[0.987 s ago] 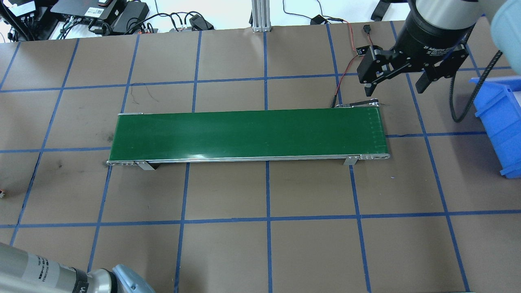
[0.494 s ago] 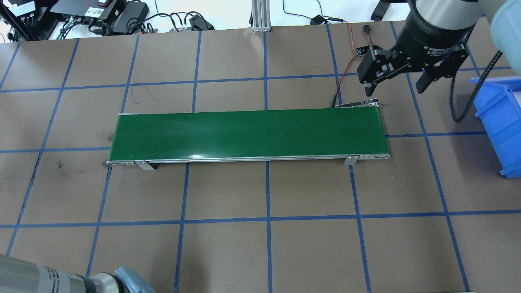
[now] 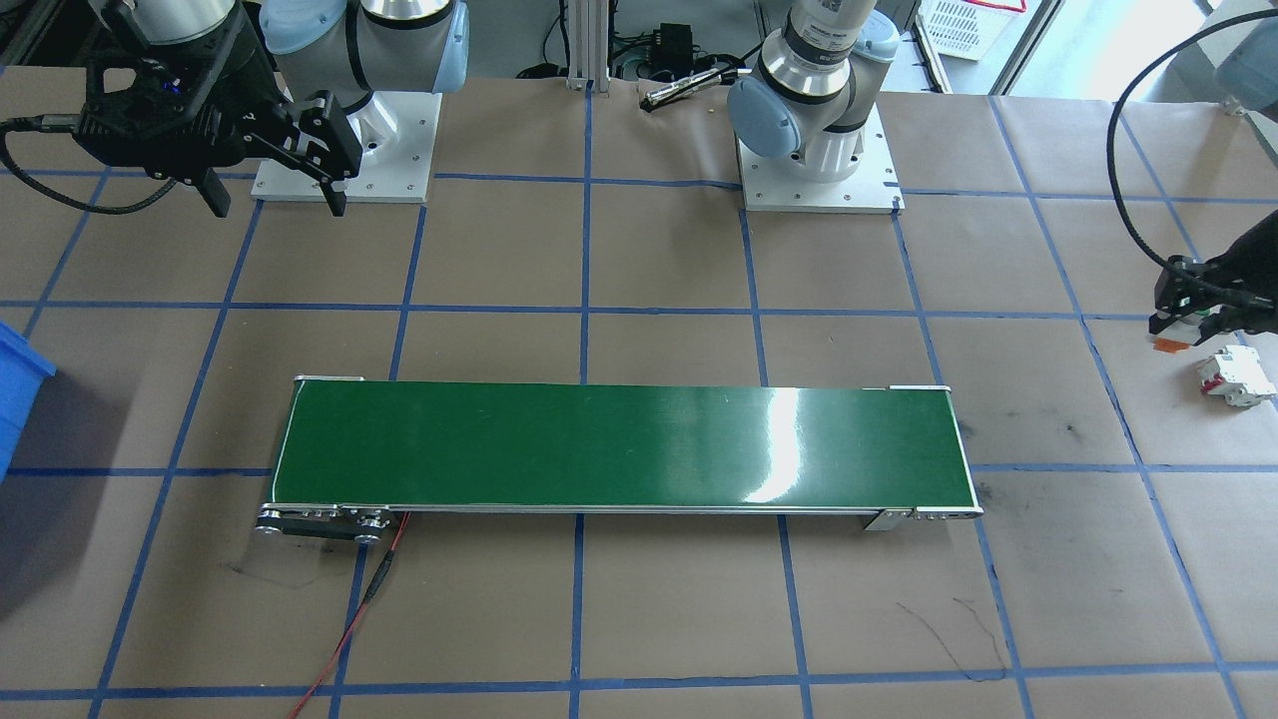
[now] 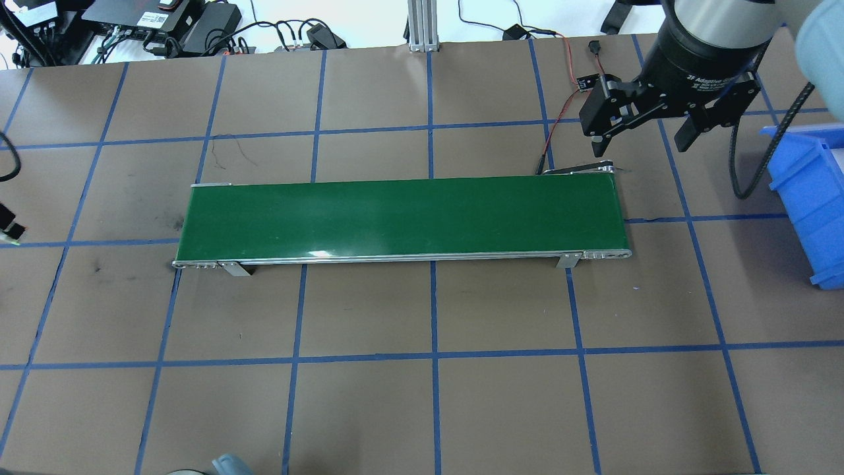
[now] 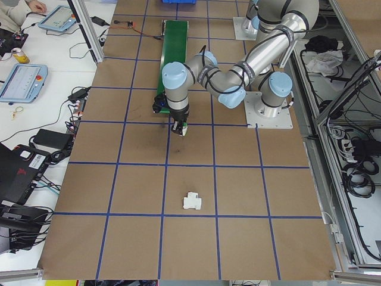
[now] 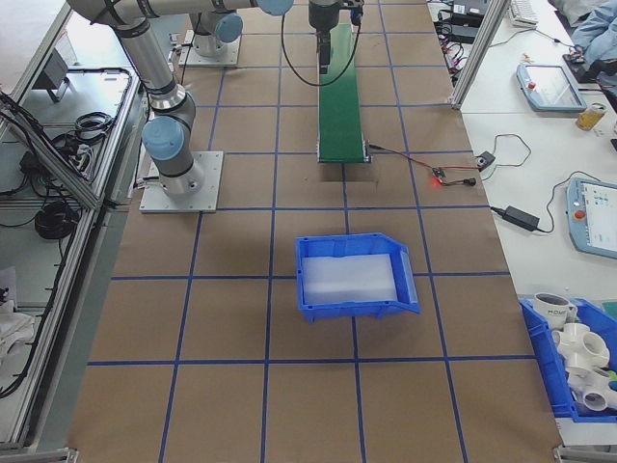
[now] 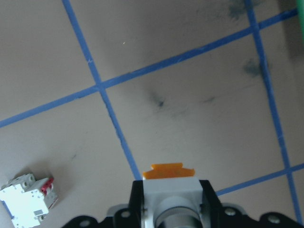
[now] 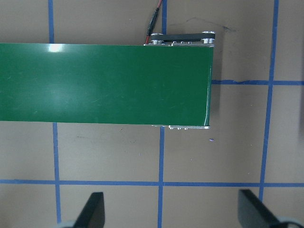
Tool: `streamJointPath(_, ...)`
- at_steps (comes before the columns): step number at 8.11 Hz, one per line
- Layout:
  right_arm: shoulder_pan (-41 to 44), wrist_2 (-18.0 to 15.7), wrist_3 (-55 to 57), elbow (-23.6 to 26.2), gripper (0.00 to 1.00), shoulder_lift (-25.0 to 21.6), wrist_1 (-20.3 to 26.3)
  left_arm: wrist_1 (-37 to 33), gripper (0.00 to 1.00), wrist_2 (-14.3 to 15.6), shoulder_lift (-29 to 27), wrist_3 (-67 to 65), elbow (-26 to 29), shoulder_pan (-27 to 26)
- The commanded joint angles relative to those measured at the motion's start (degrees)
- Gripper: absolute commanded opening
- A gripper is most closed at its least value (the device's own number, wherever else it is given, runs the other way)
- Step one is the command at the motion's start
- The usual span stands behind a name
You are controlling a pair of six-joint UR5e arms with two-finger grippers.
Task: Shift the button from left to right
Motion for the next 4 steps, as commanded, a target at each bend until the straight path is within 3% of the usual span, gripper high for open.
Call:
streamJointPath(1, 0.00, 0.00, 0.00, 0.00, 1.00, 0.00, 0.01, -0.39, 0.00, -1.76, 1.32, -22.63, -0.21, -15.11)
streamJointPath(3, 0.00, 0.00, 0.00, 0.00, 1.00, 0.00, 0.01, -0.39, 0.00, -7.09, 0.71, -32.95, -0.39, -19.90)
streamJointPath(4, 0.00, 0.00, 0.00, 0.00, 1.00, 0.00, 0.01, -0.39, 0.00, -7.29, -0.16, -34.39, -0.56, -19.91)
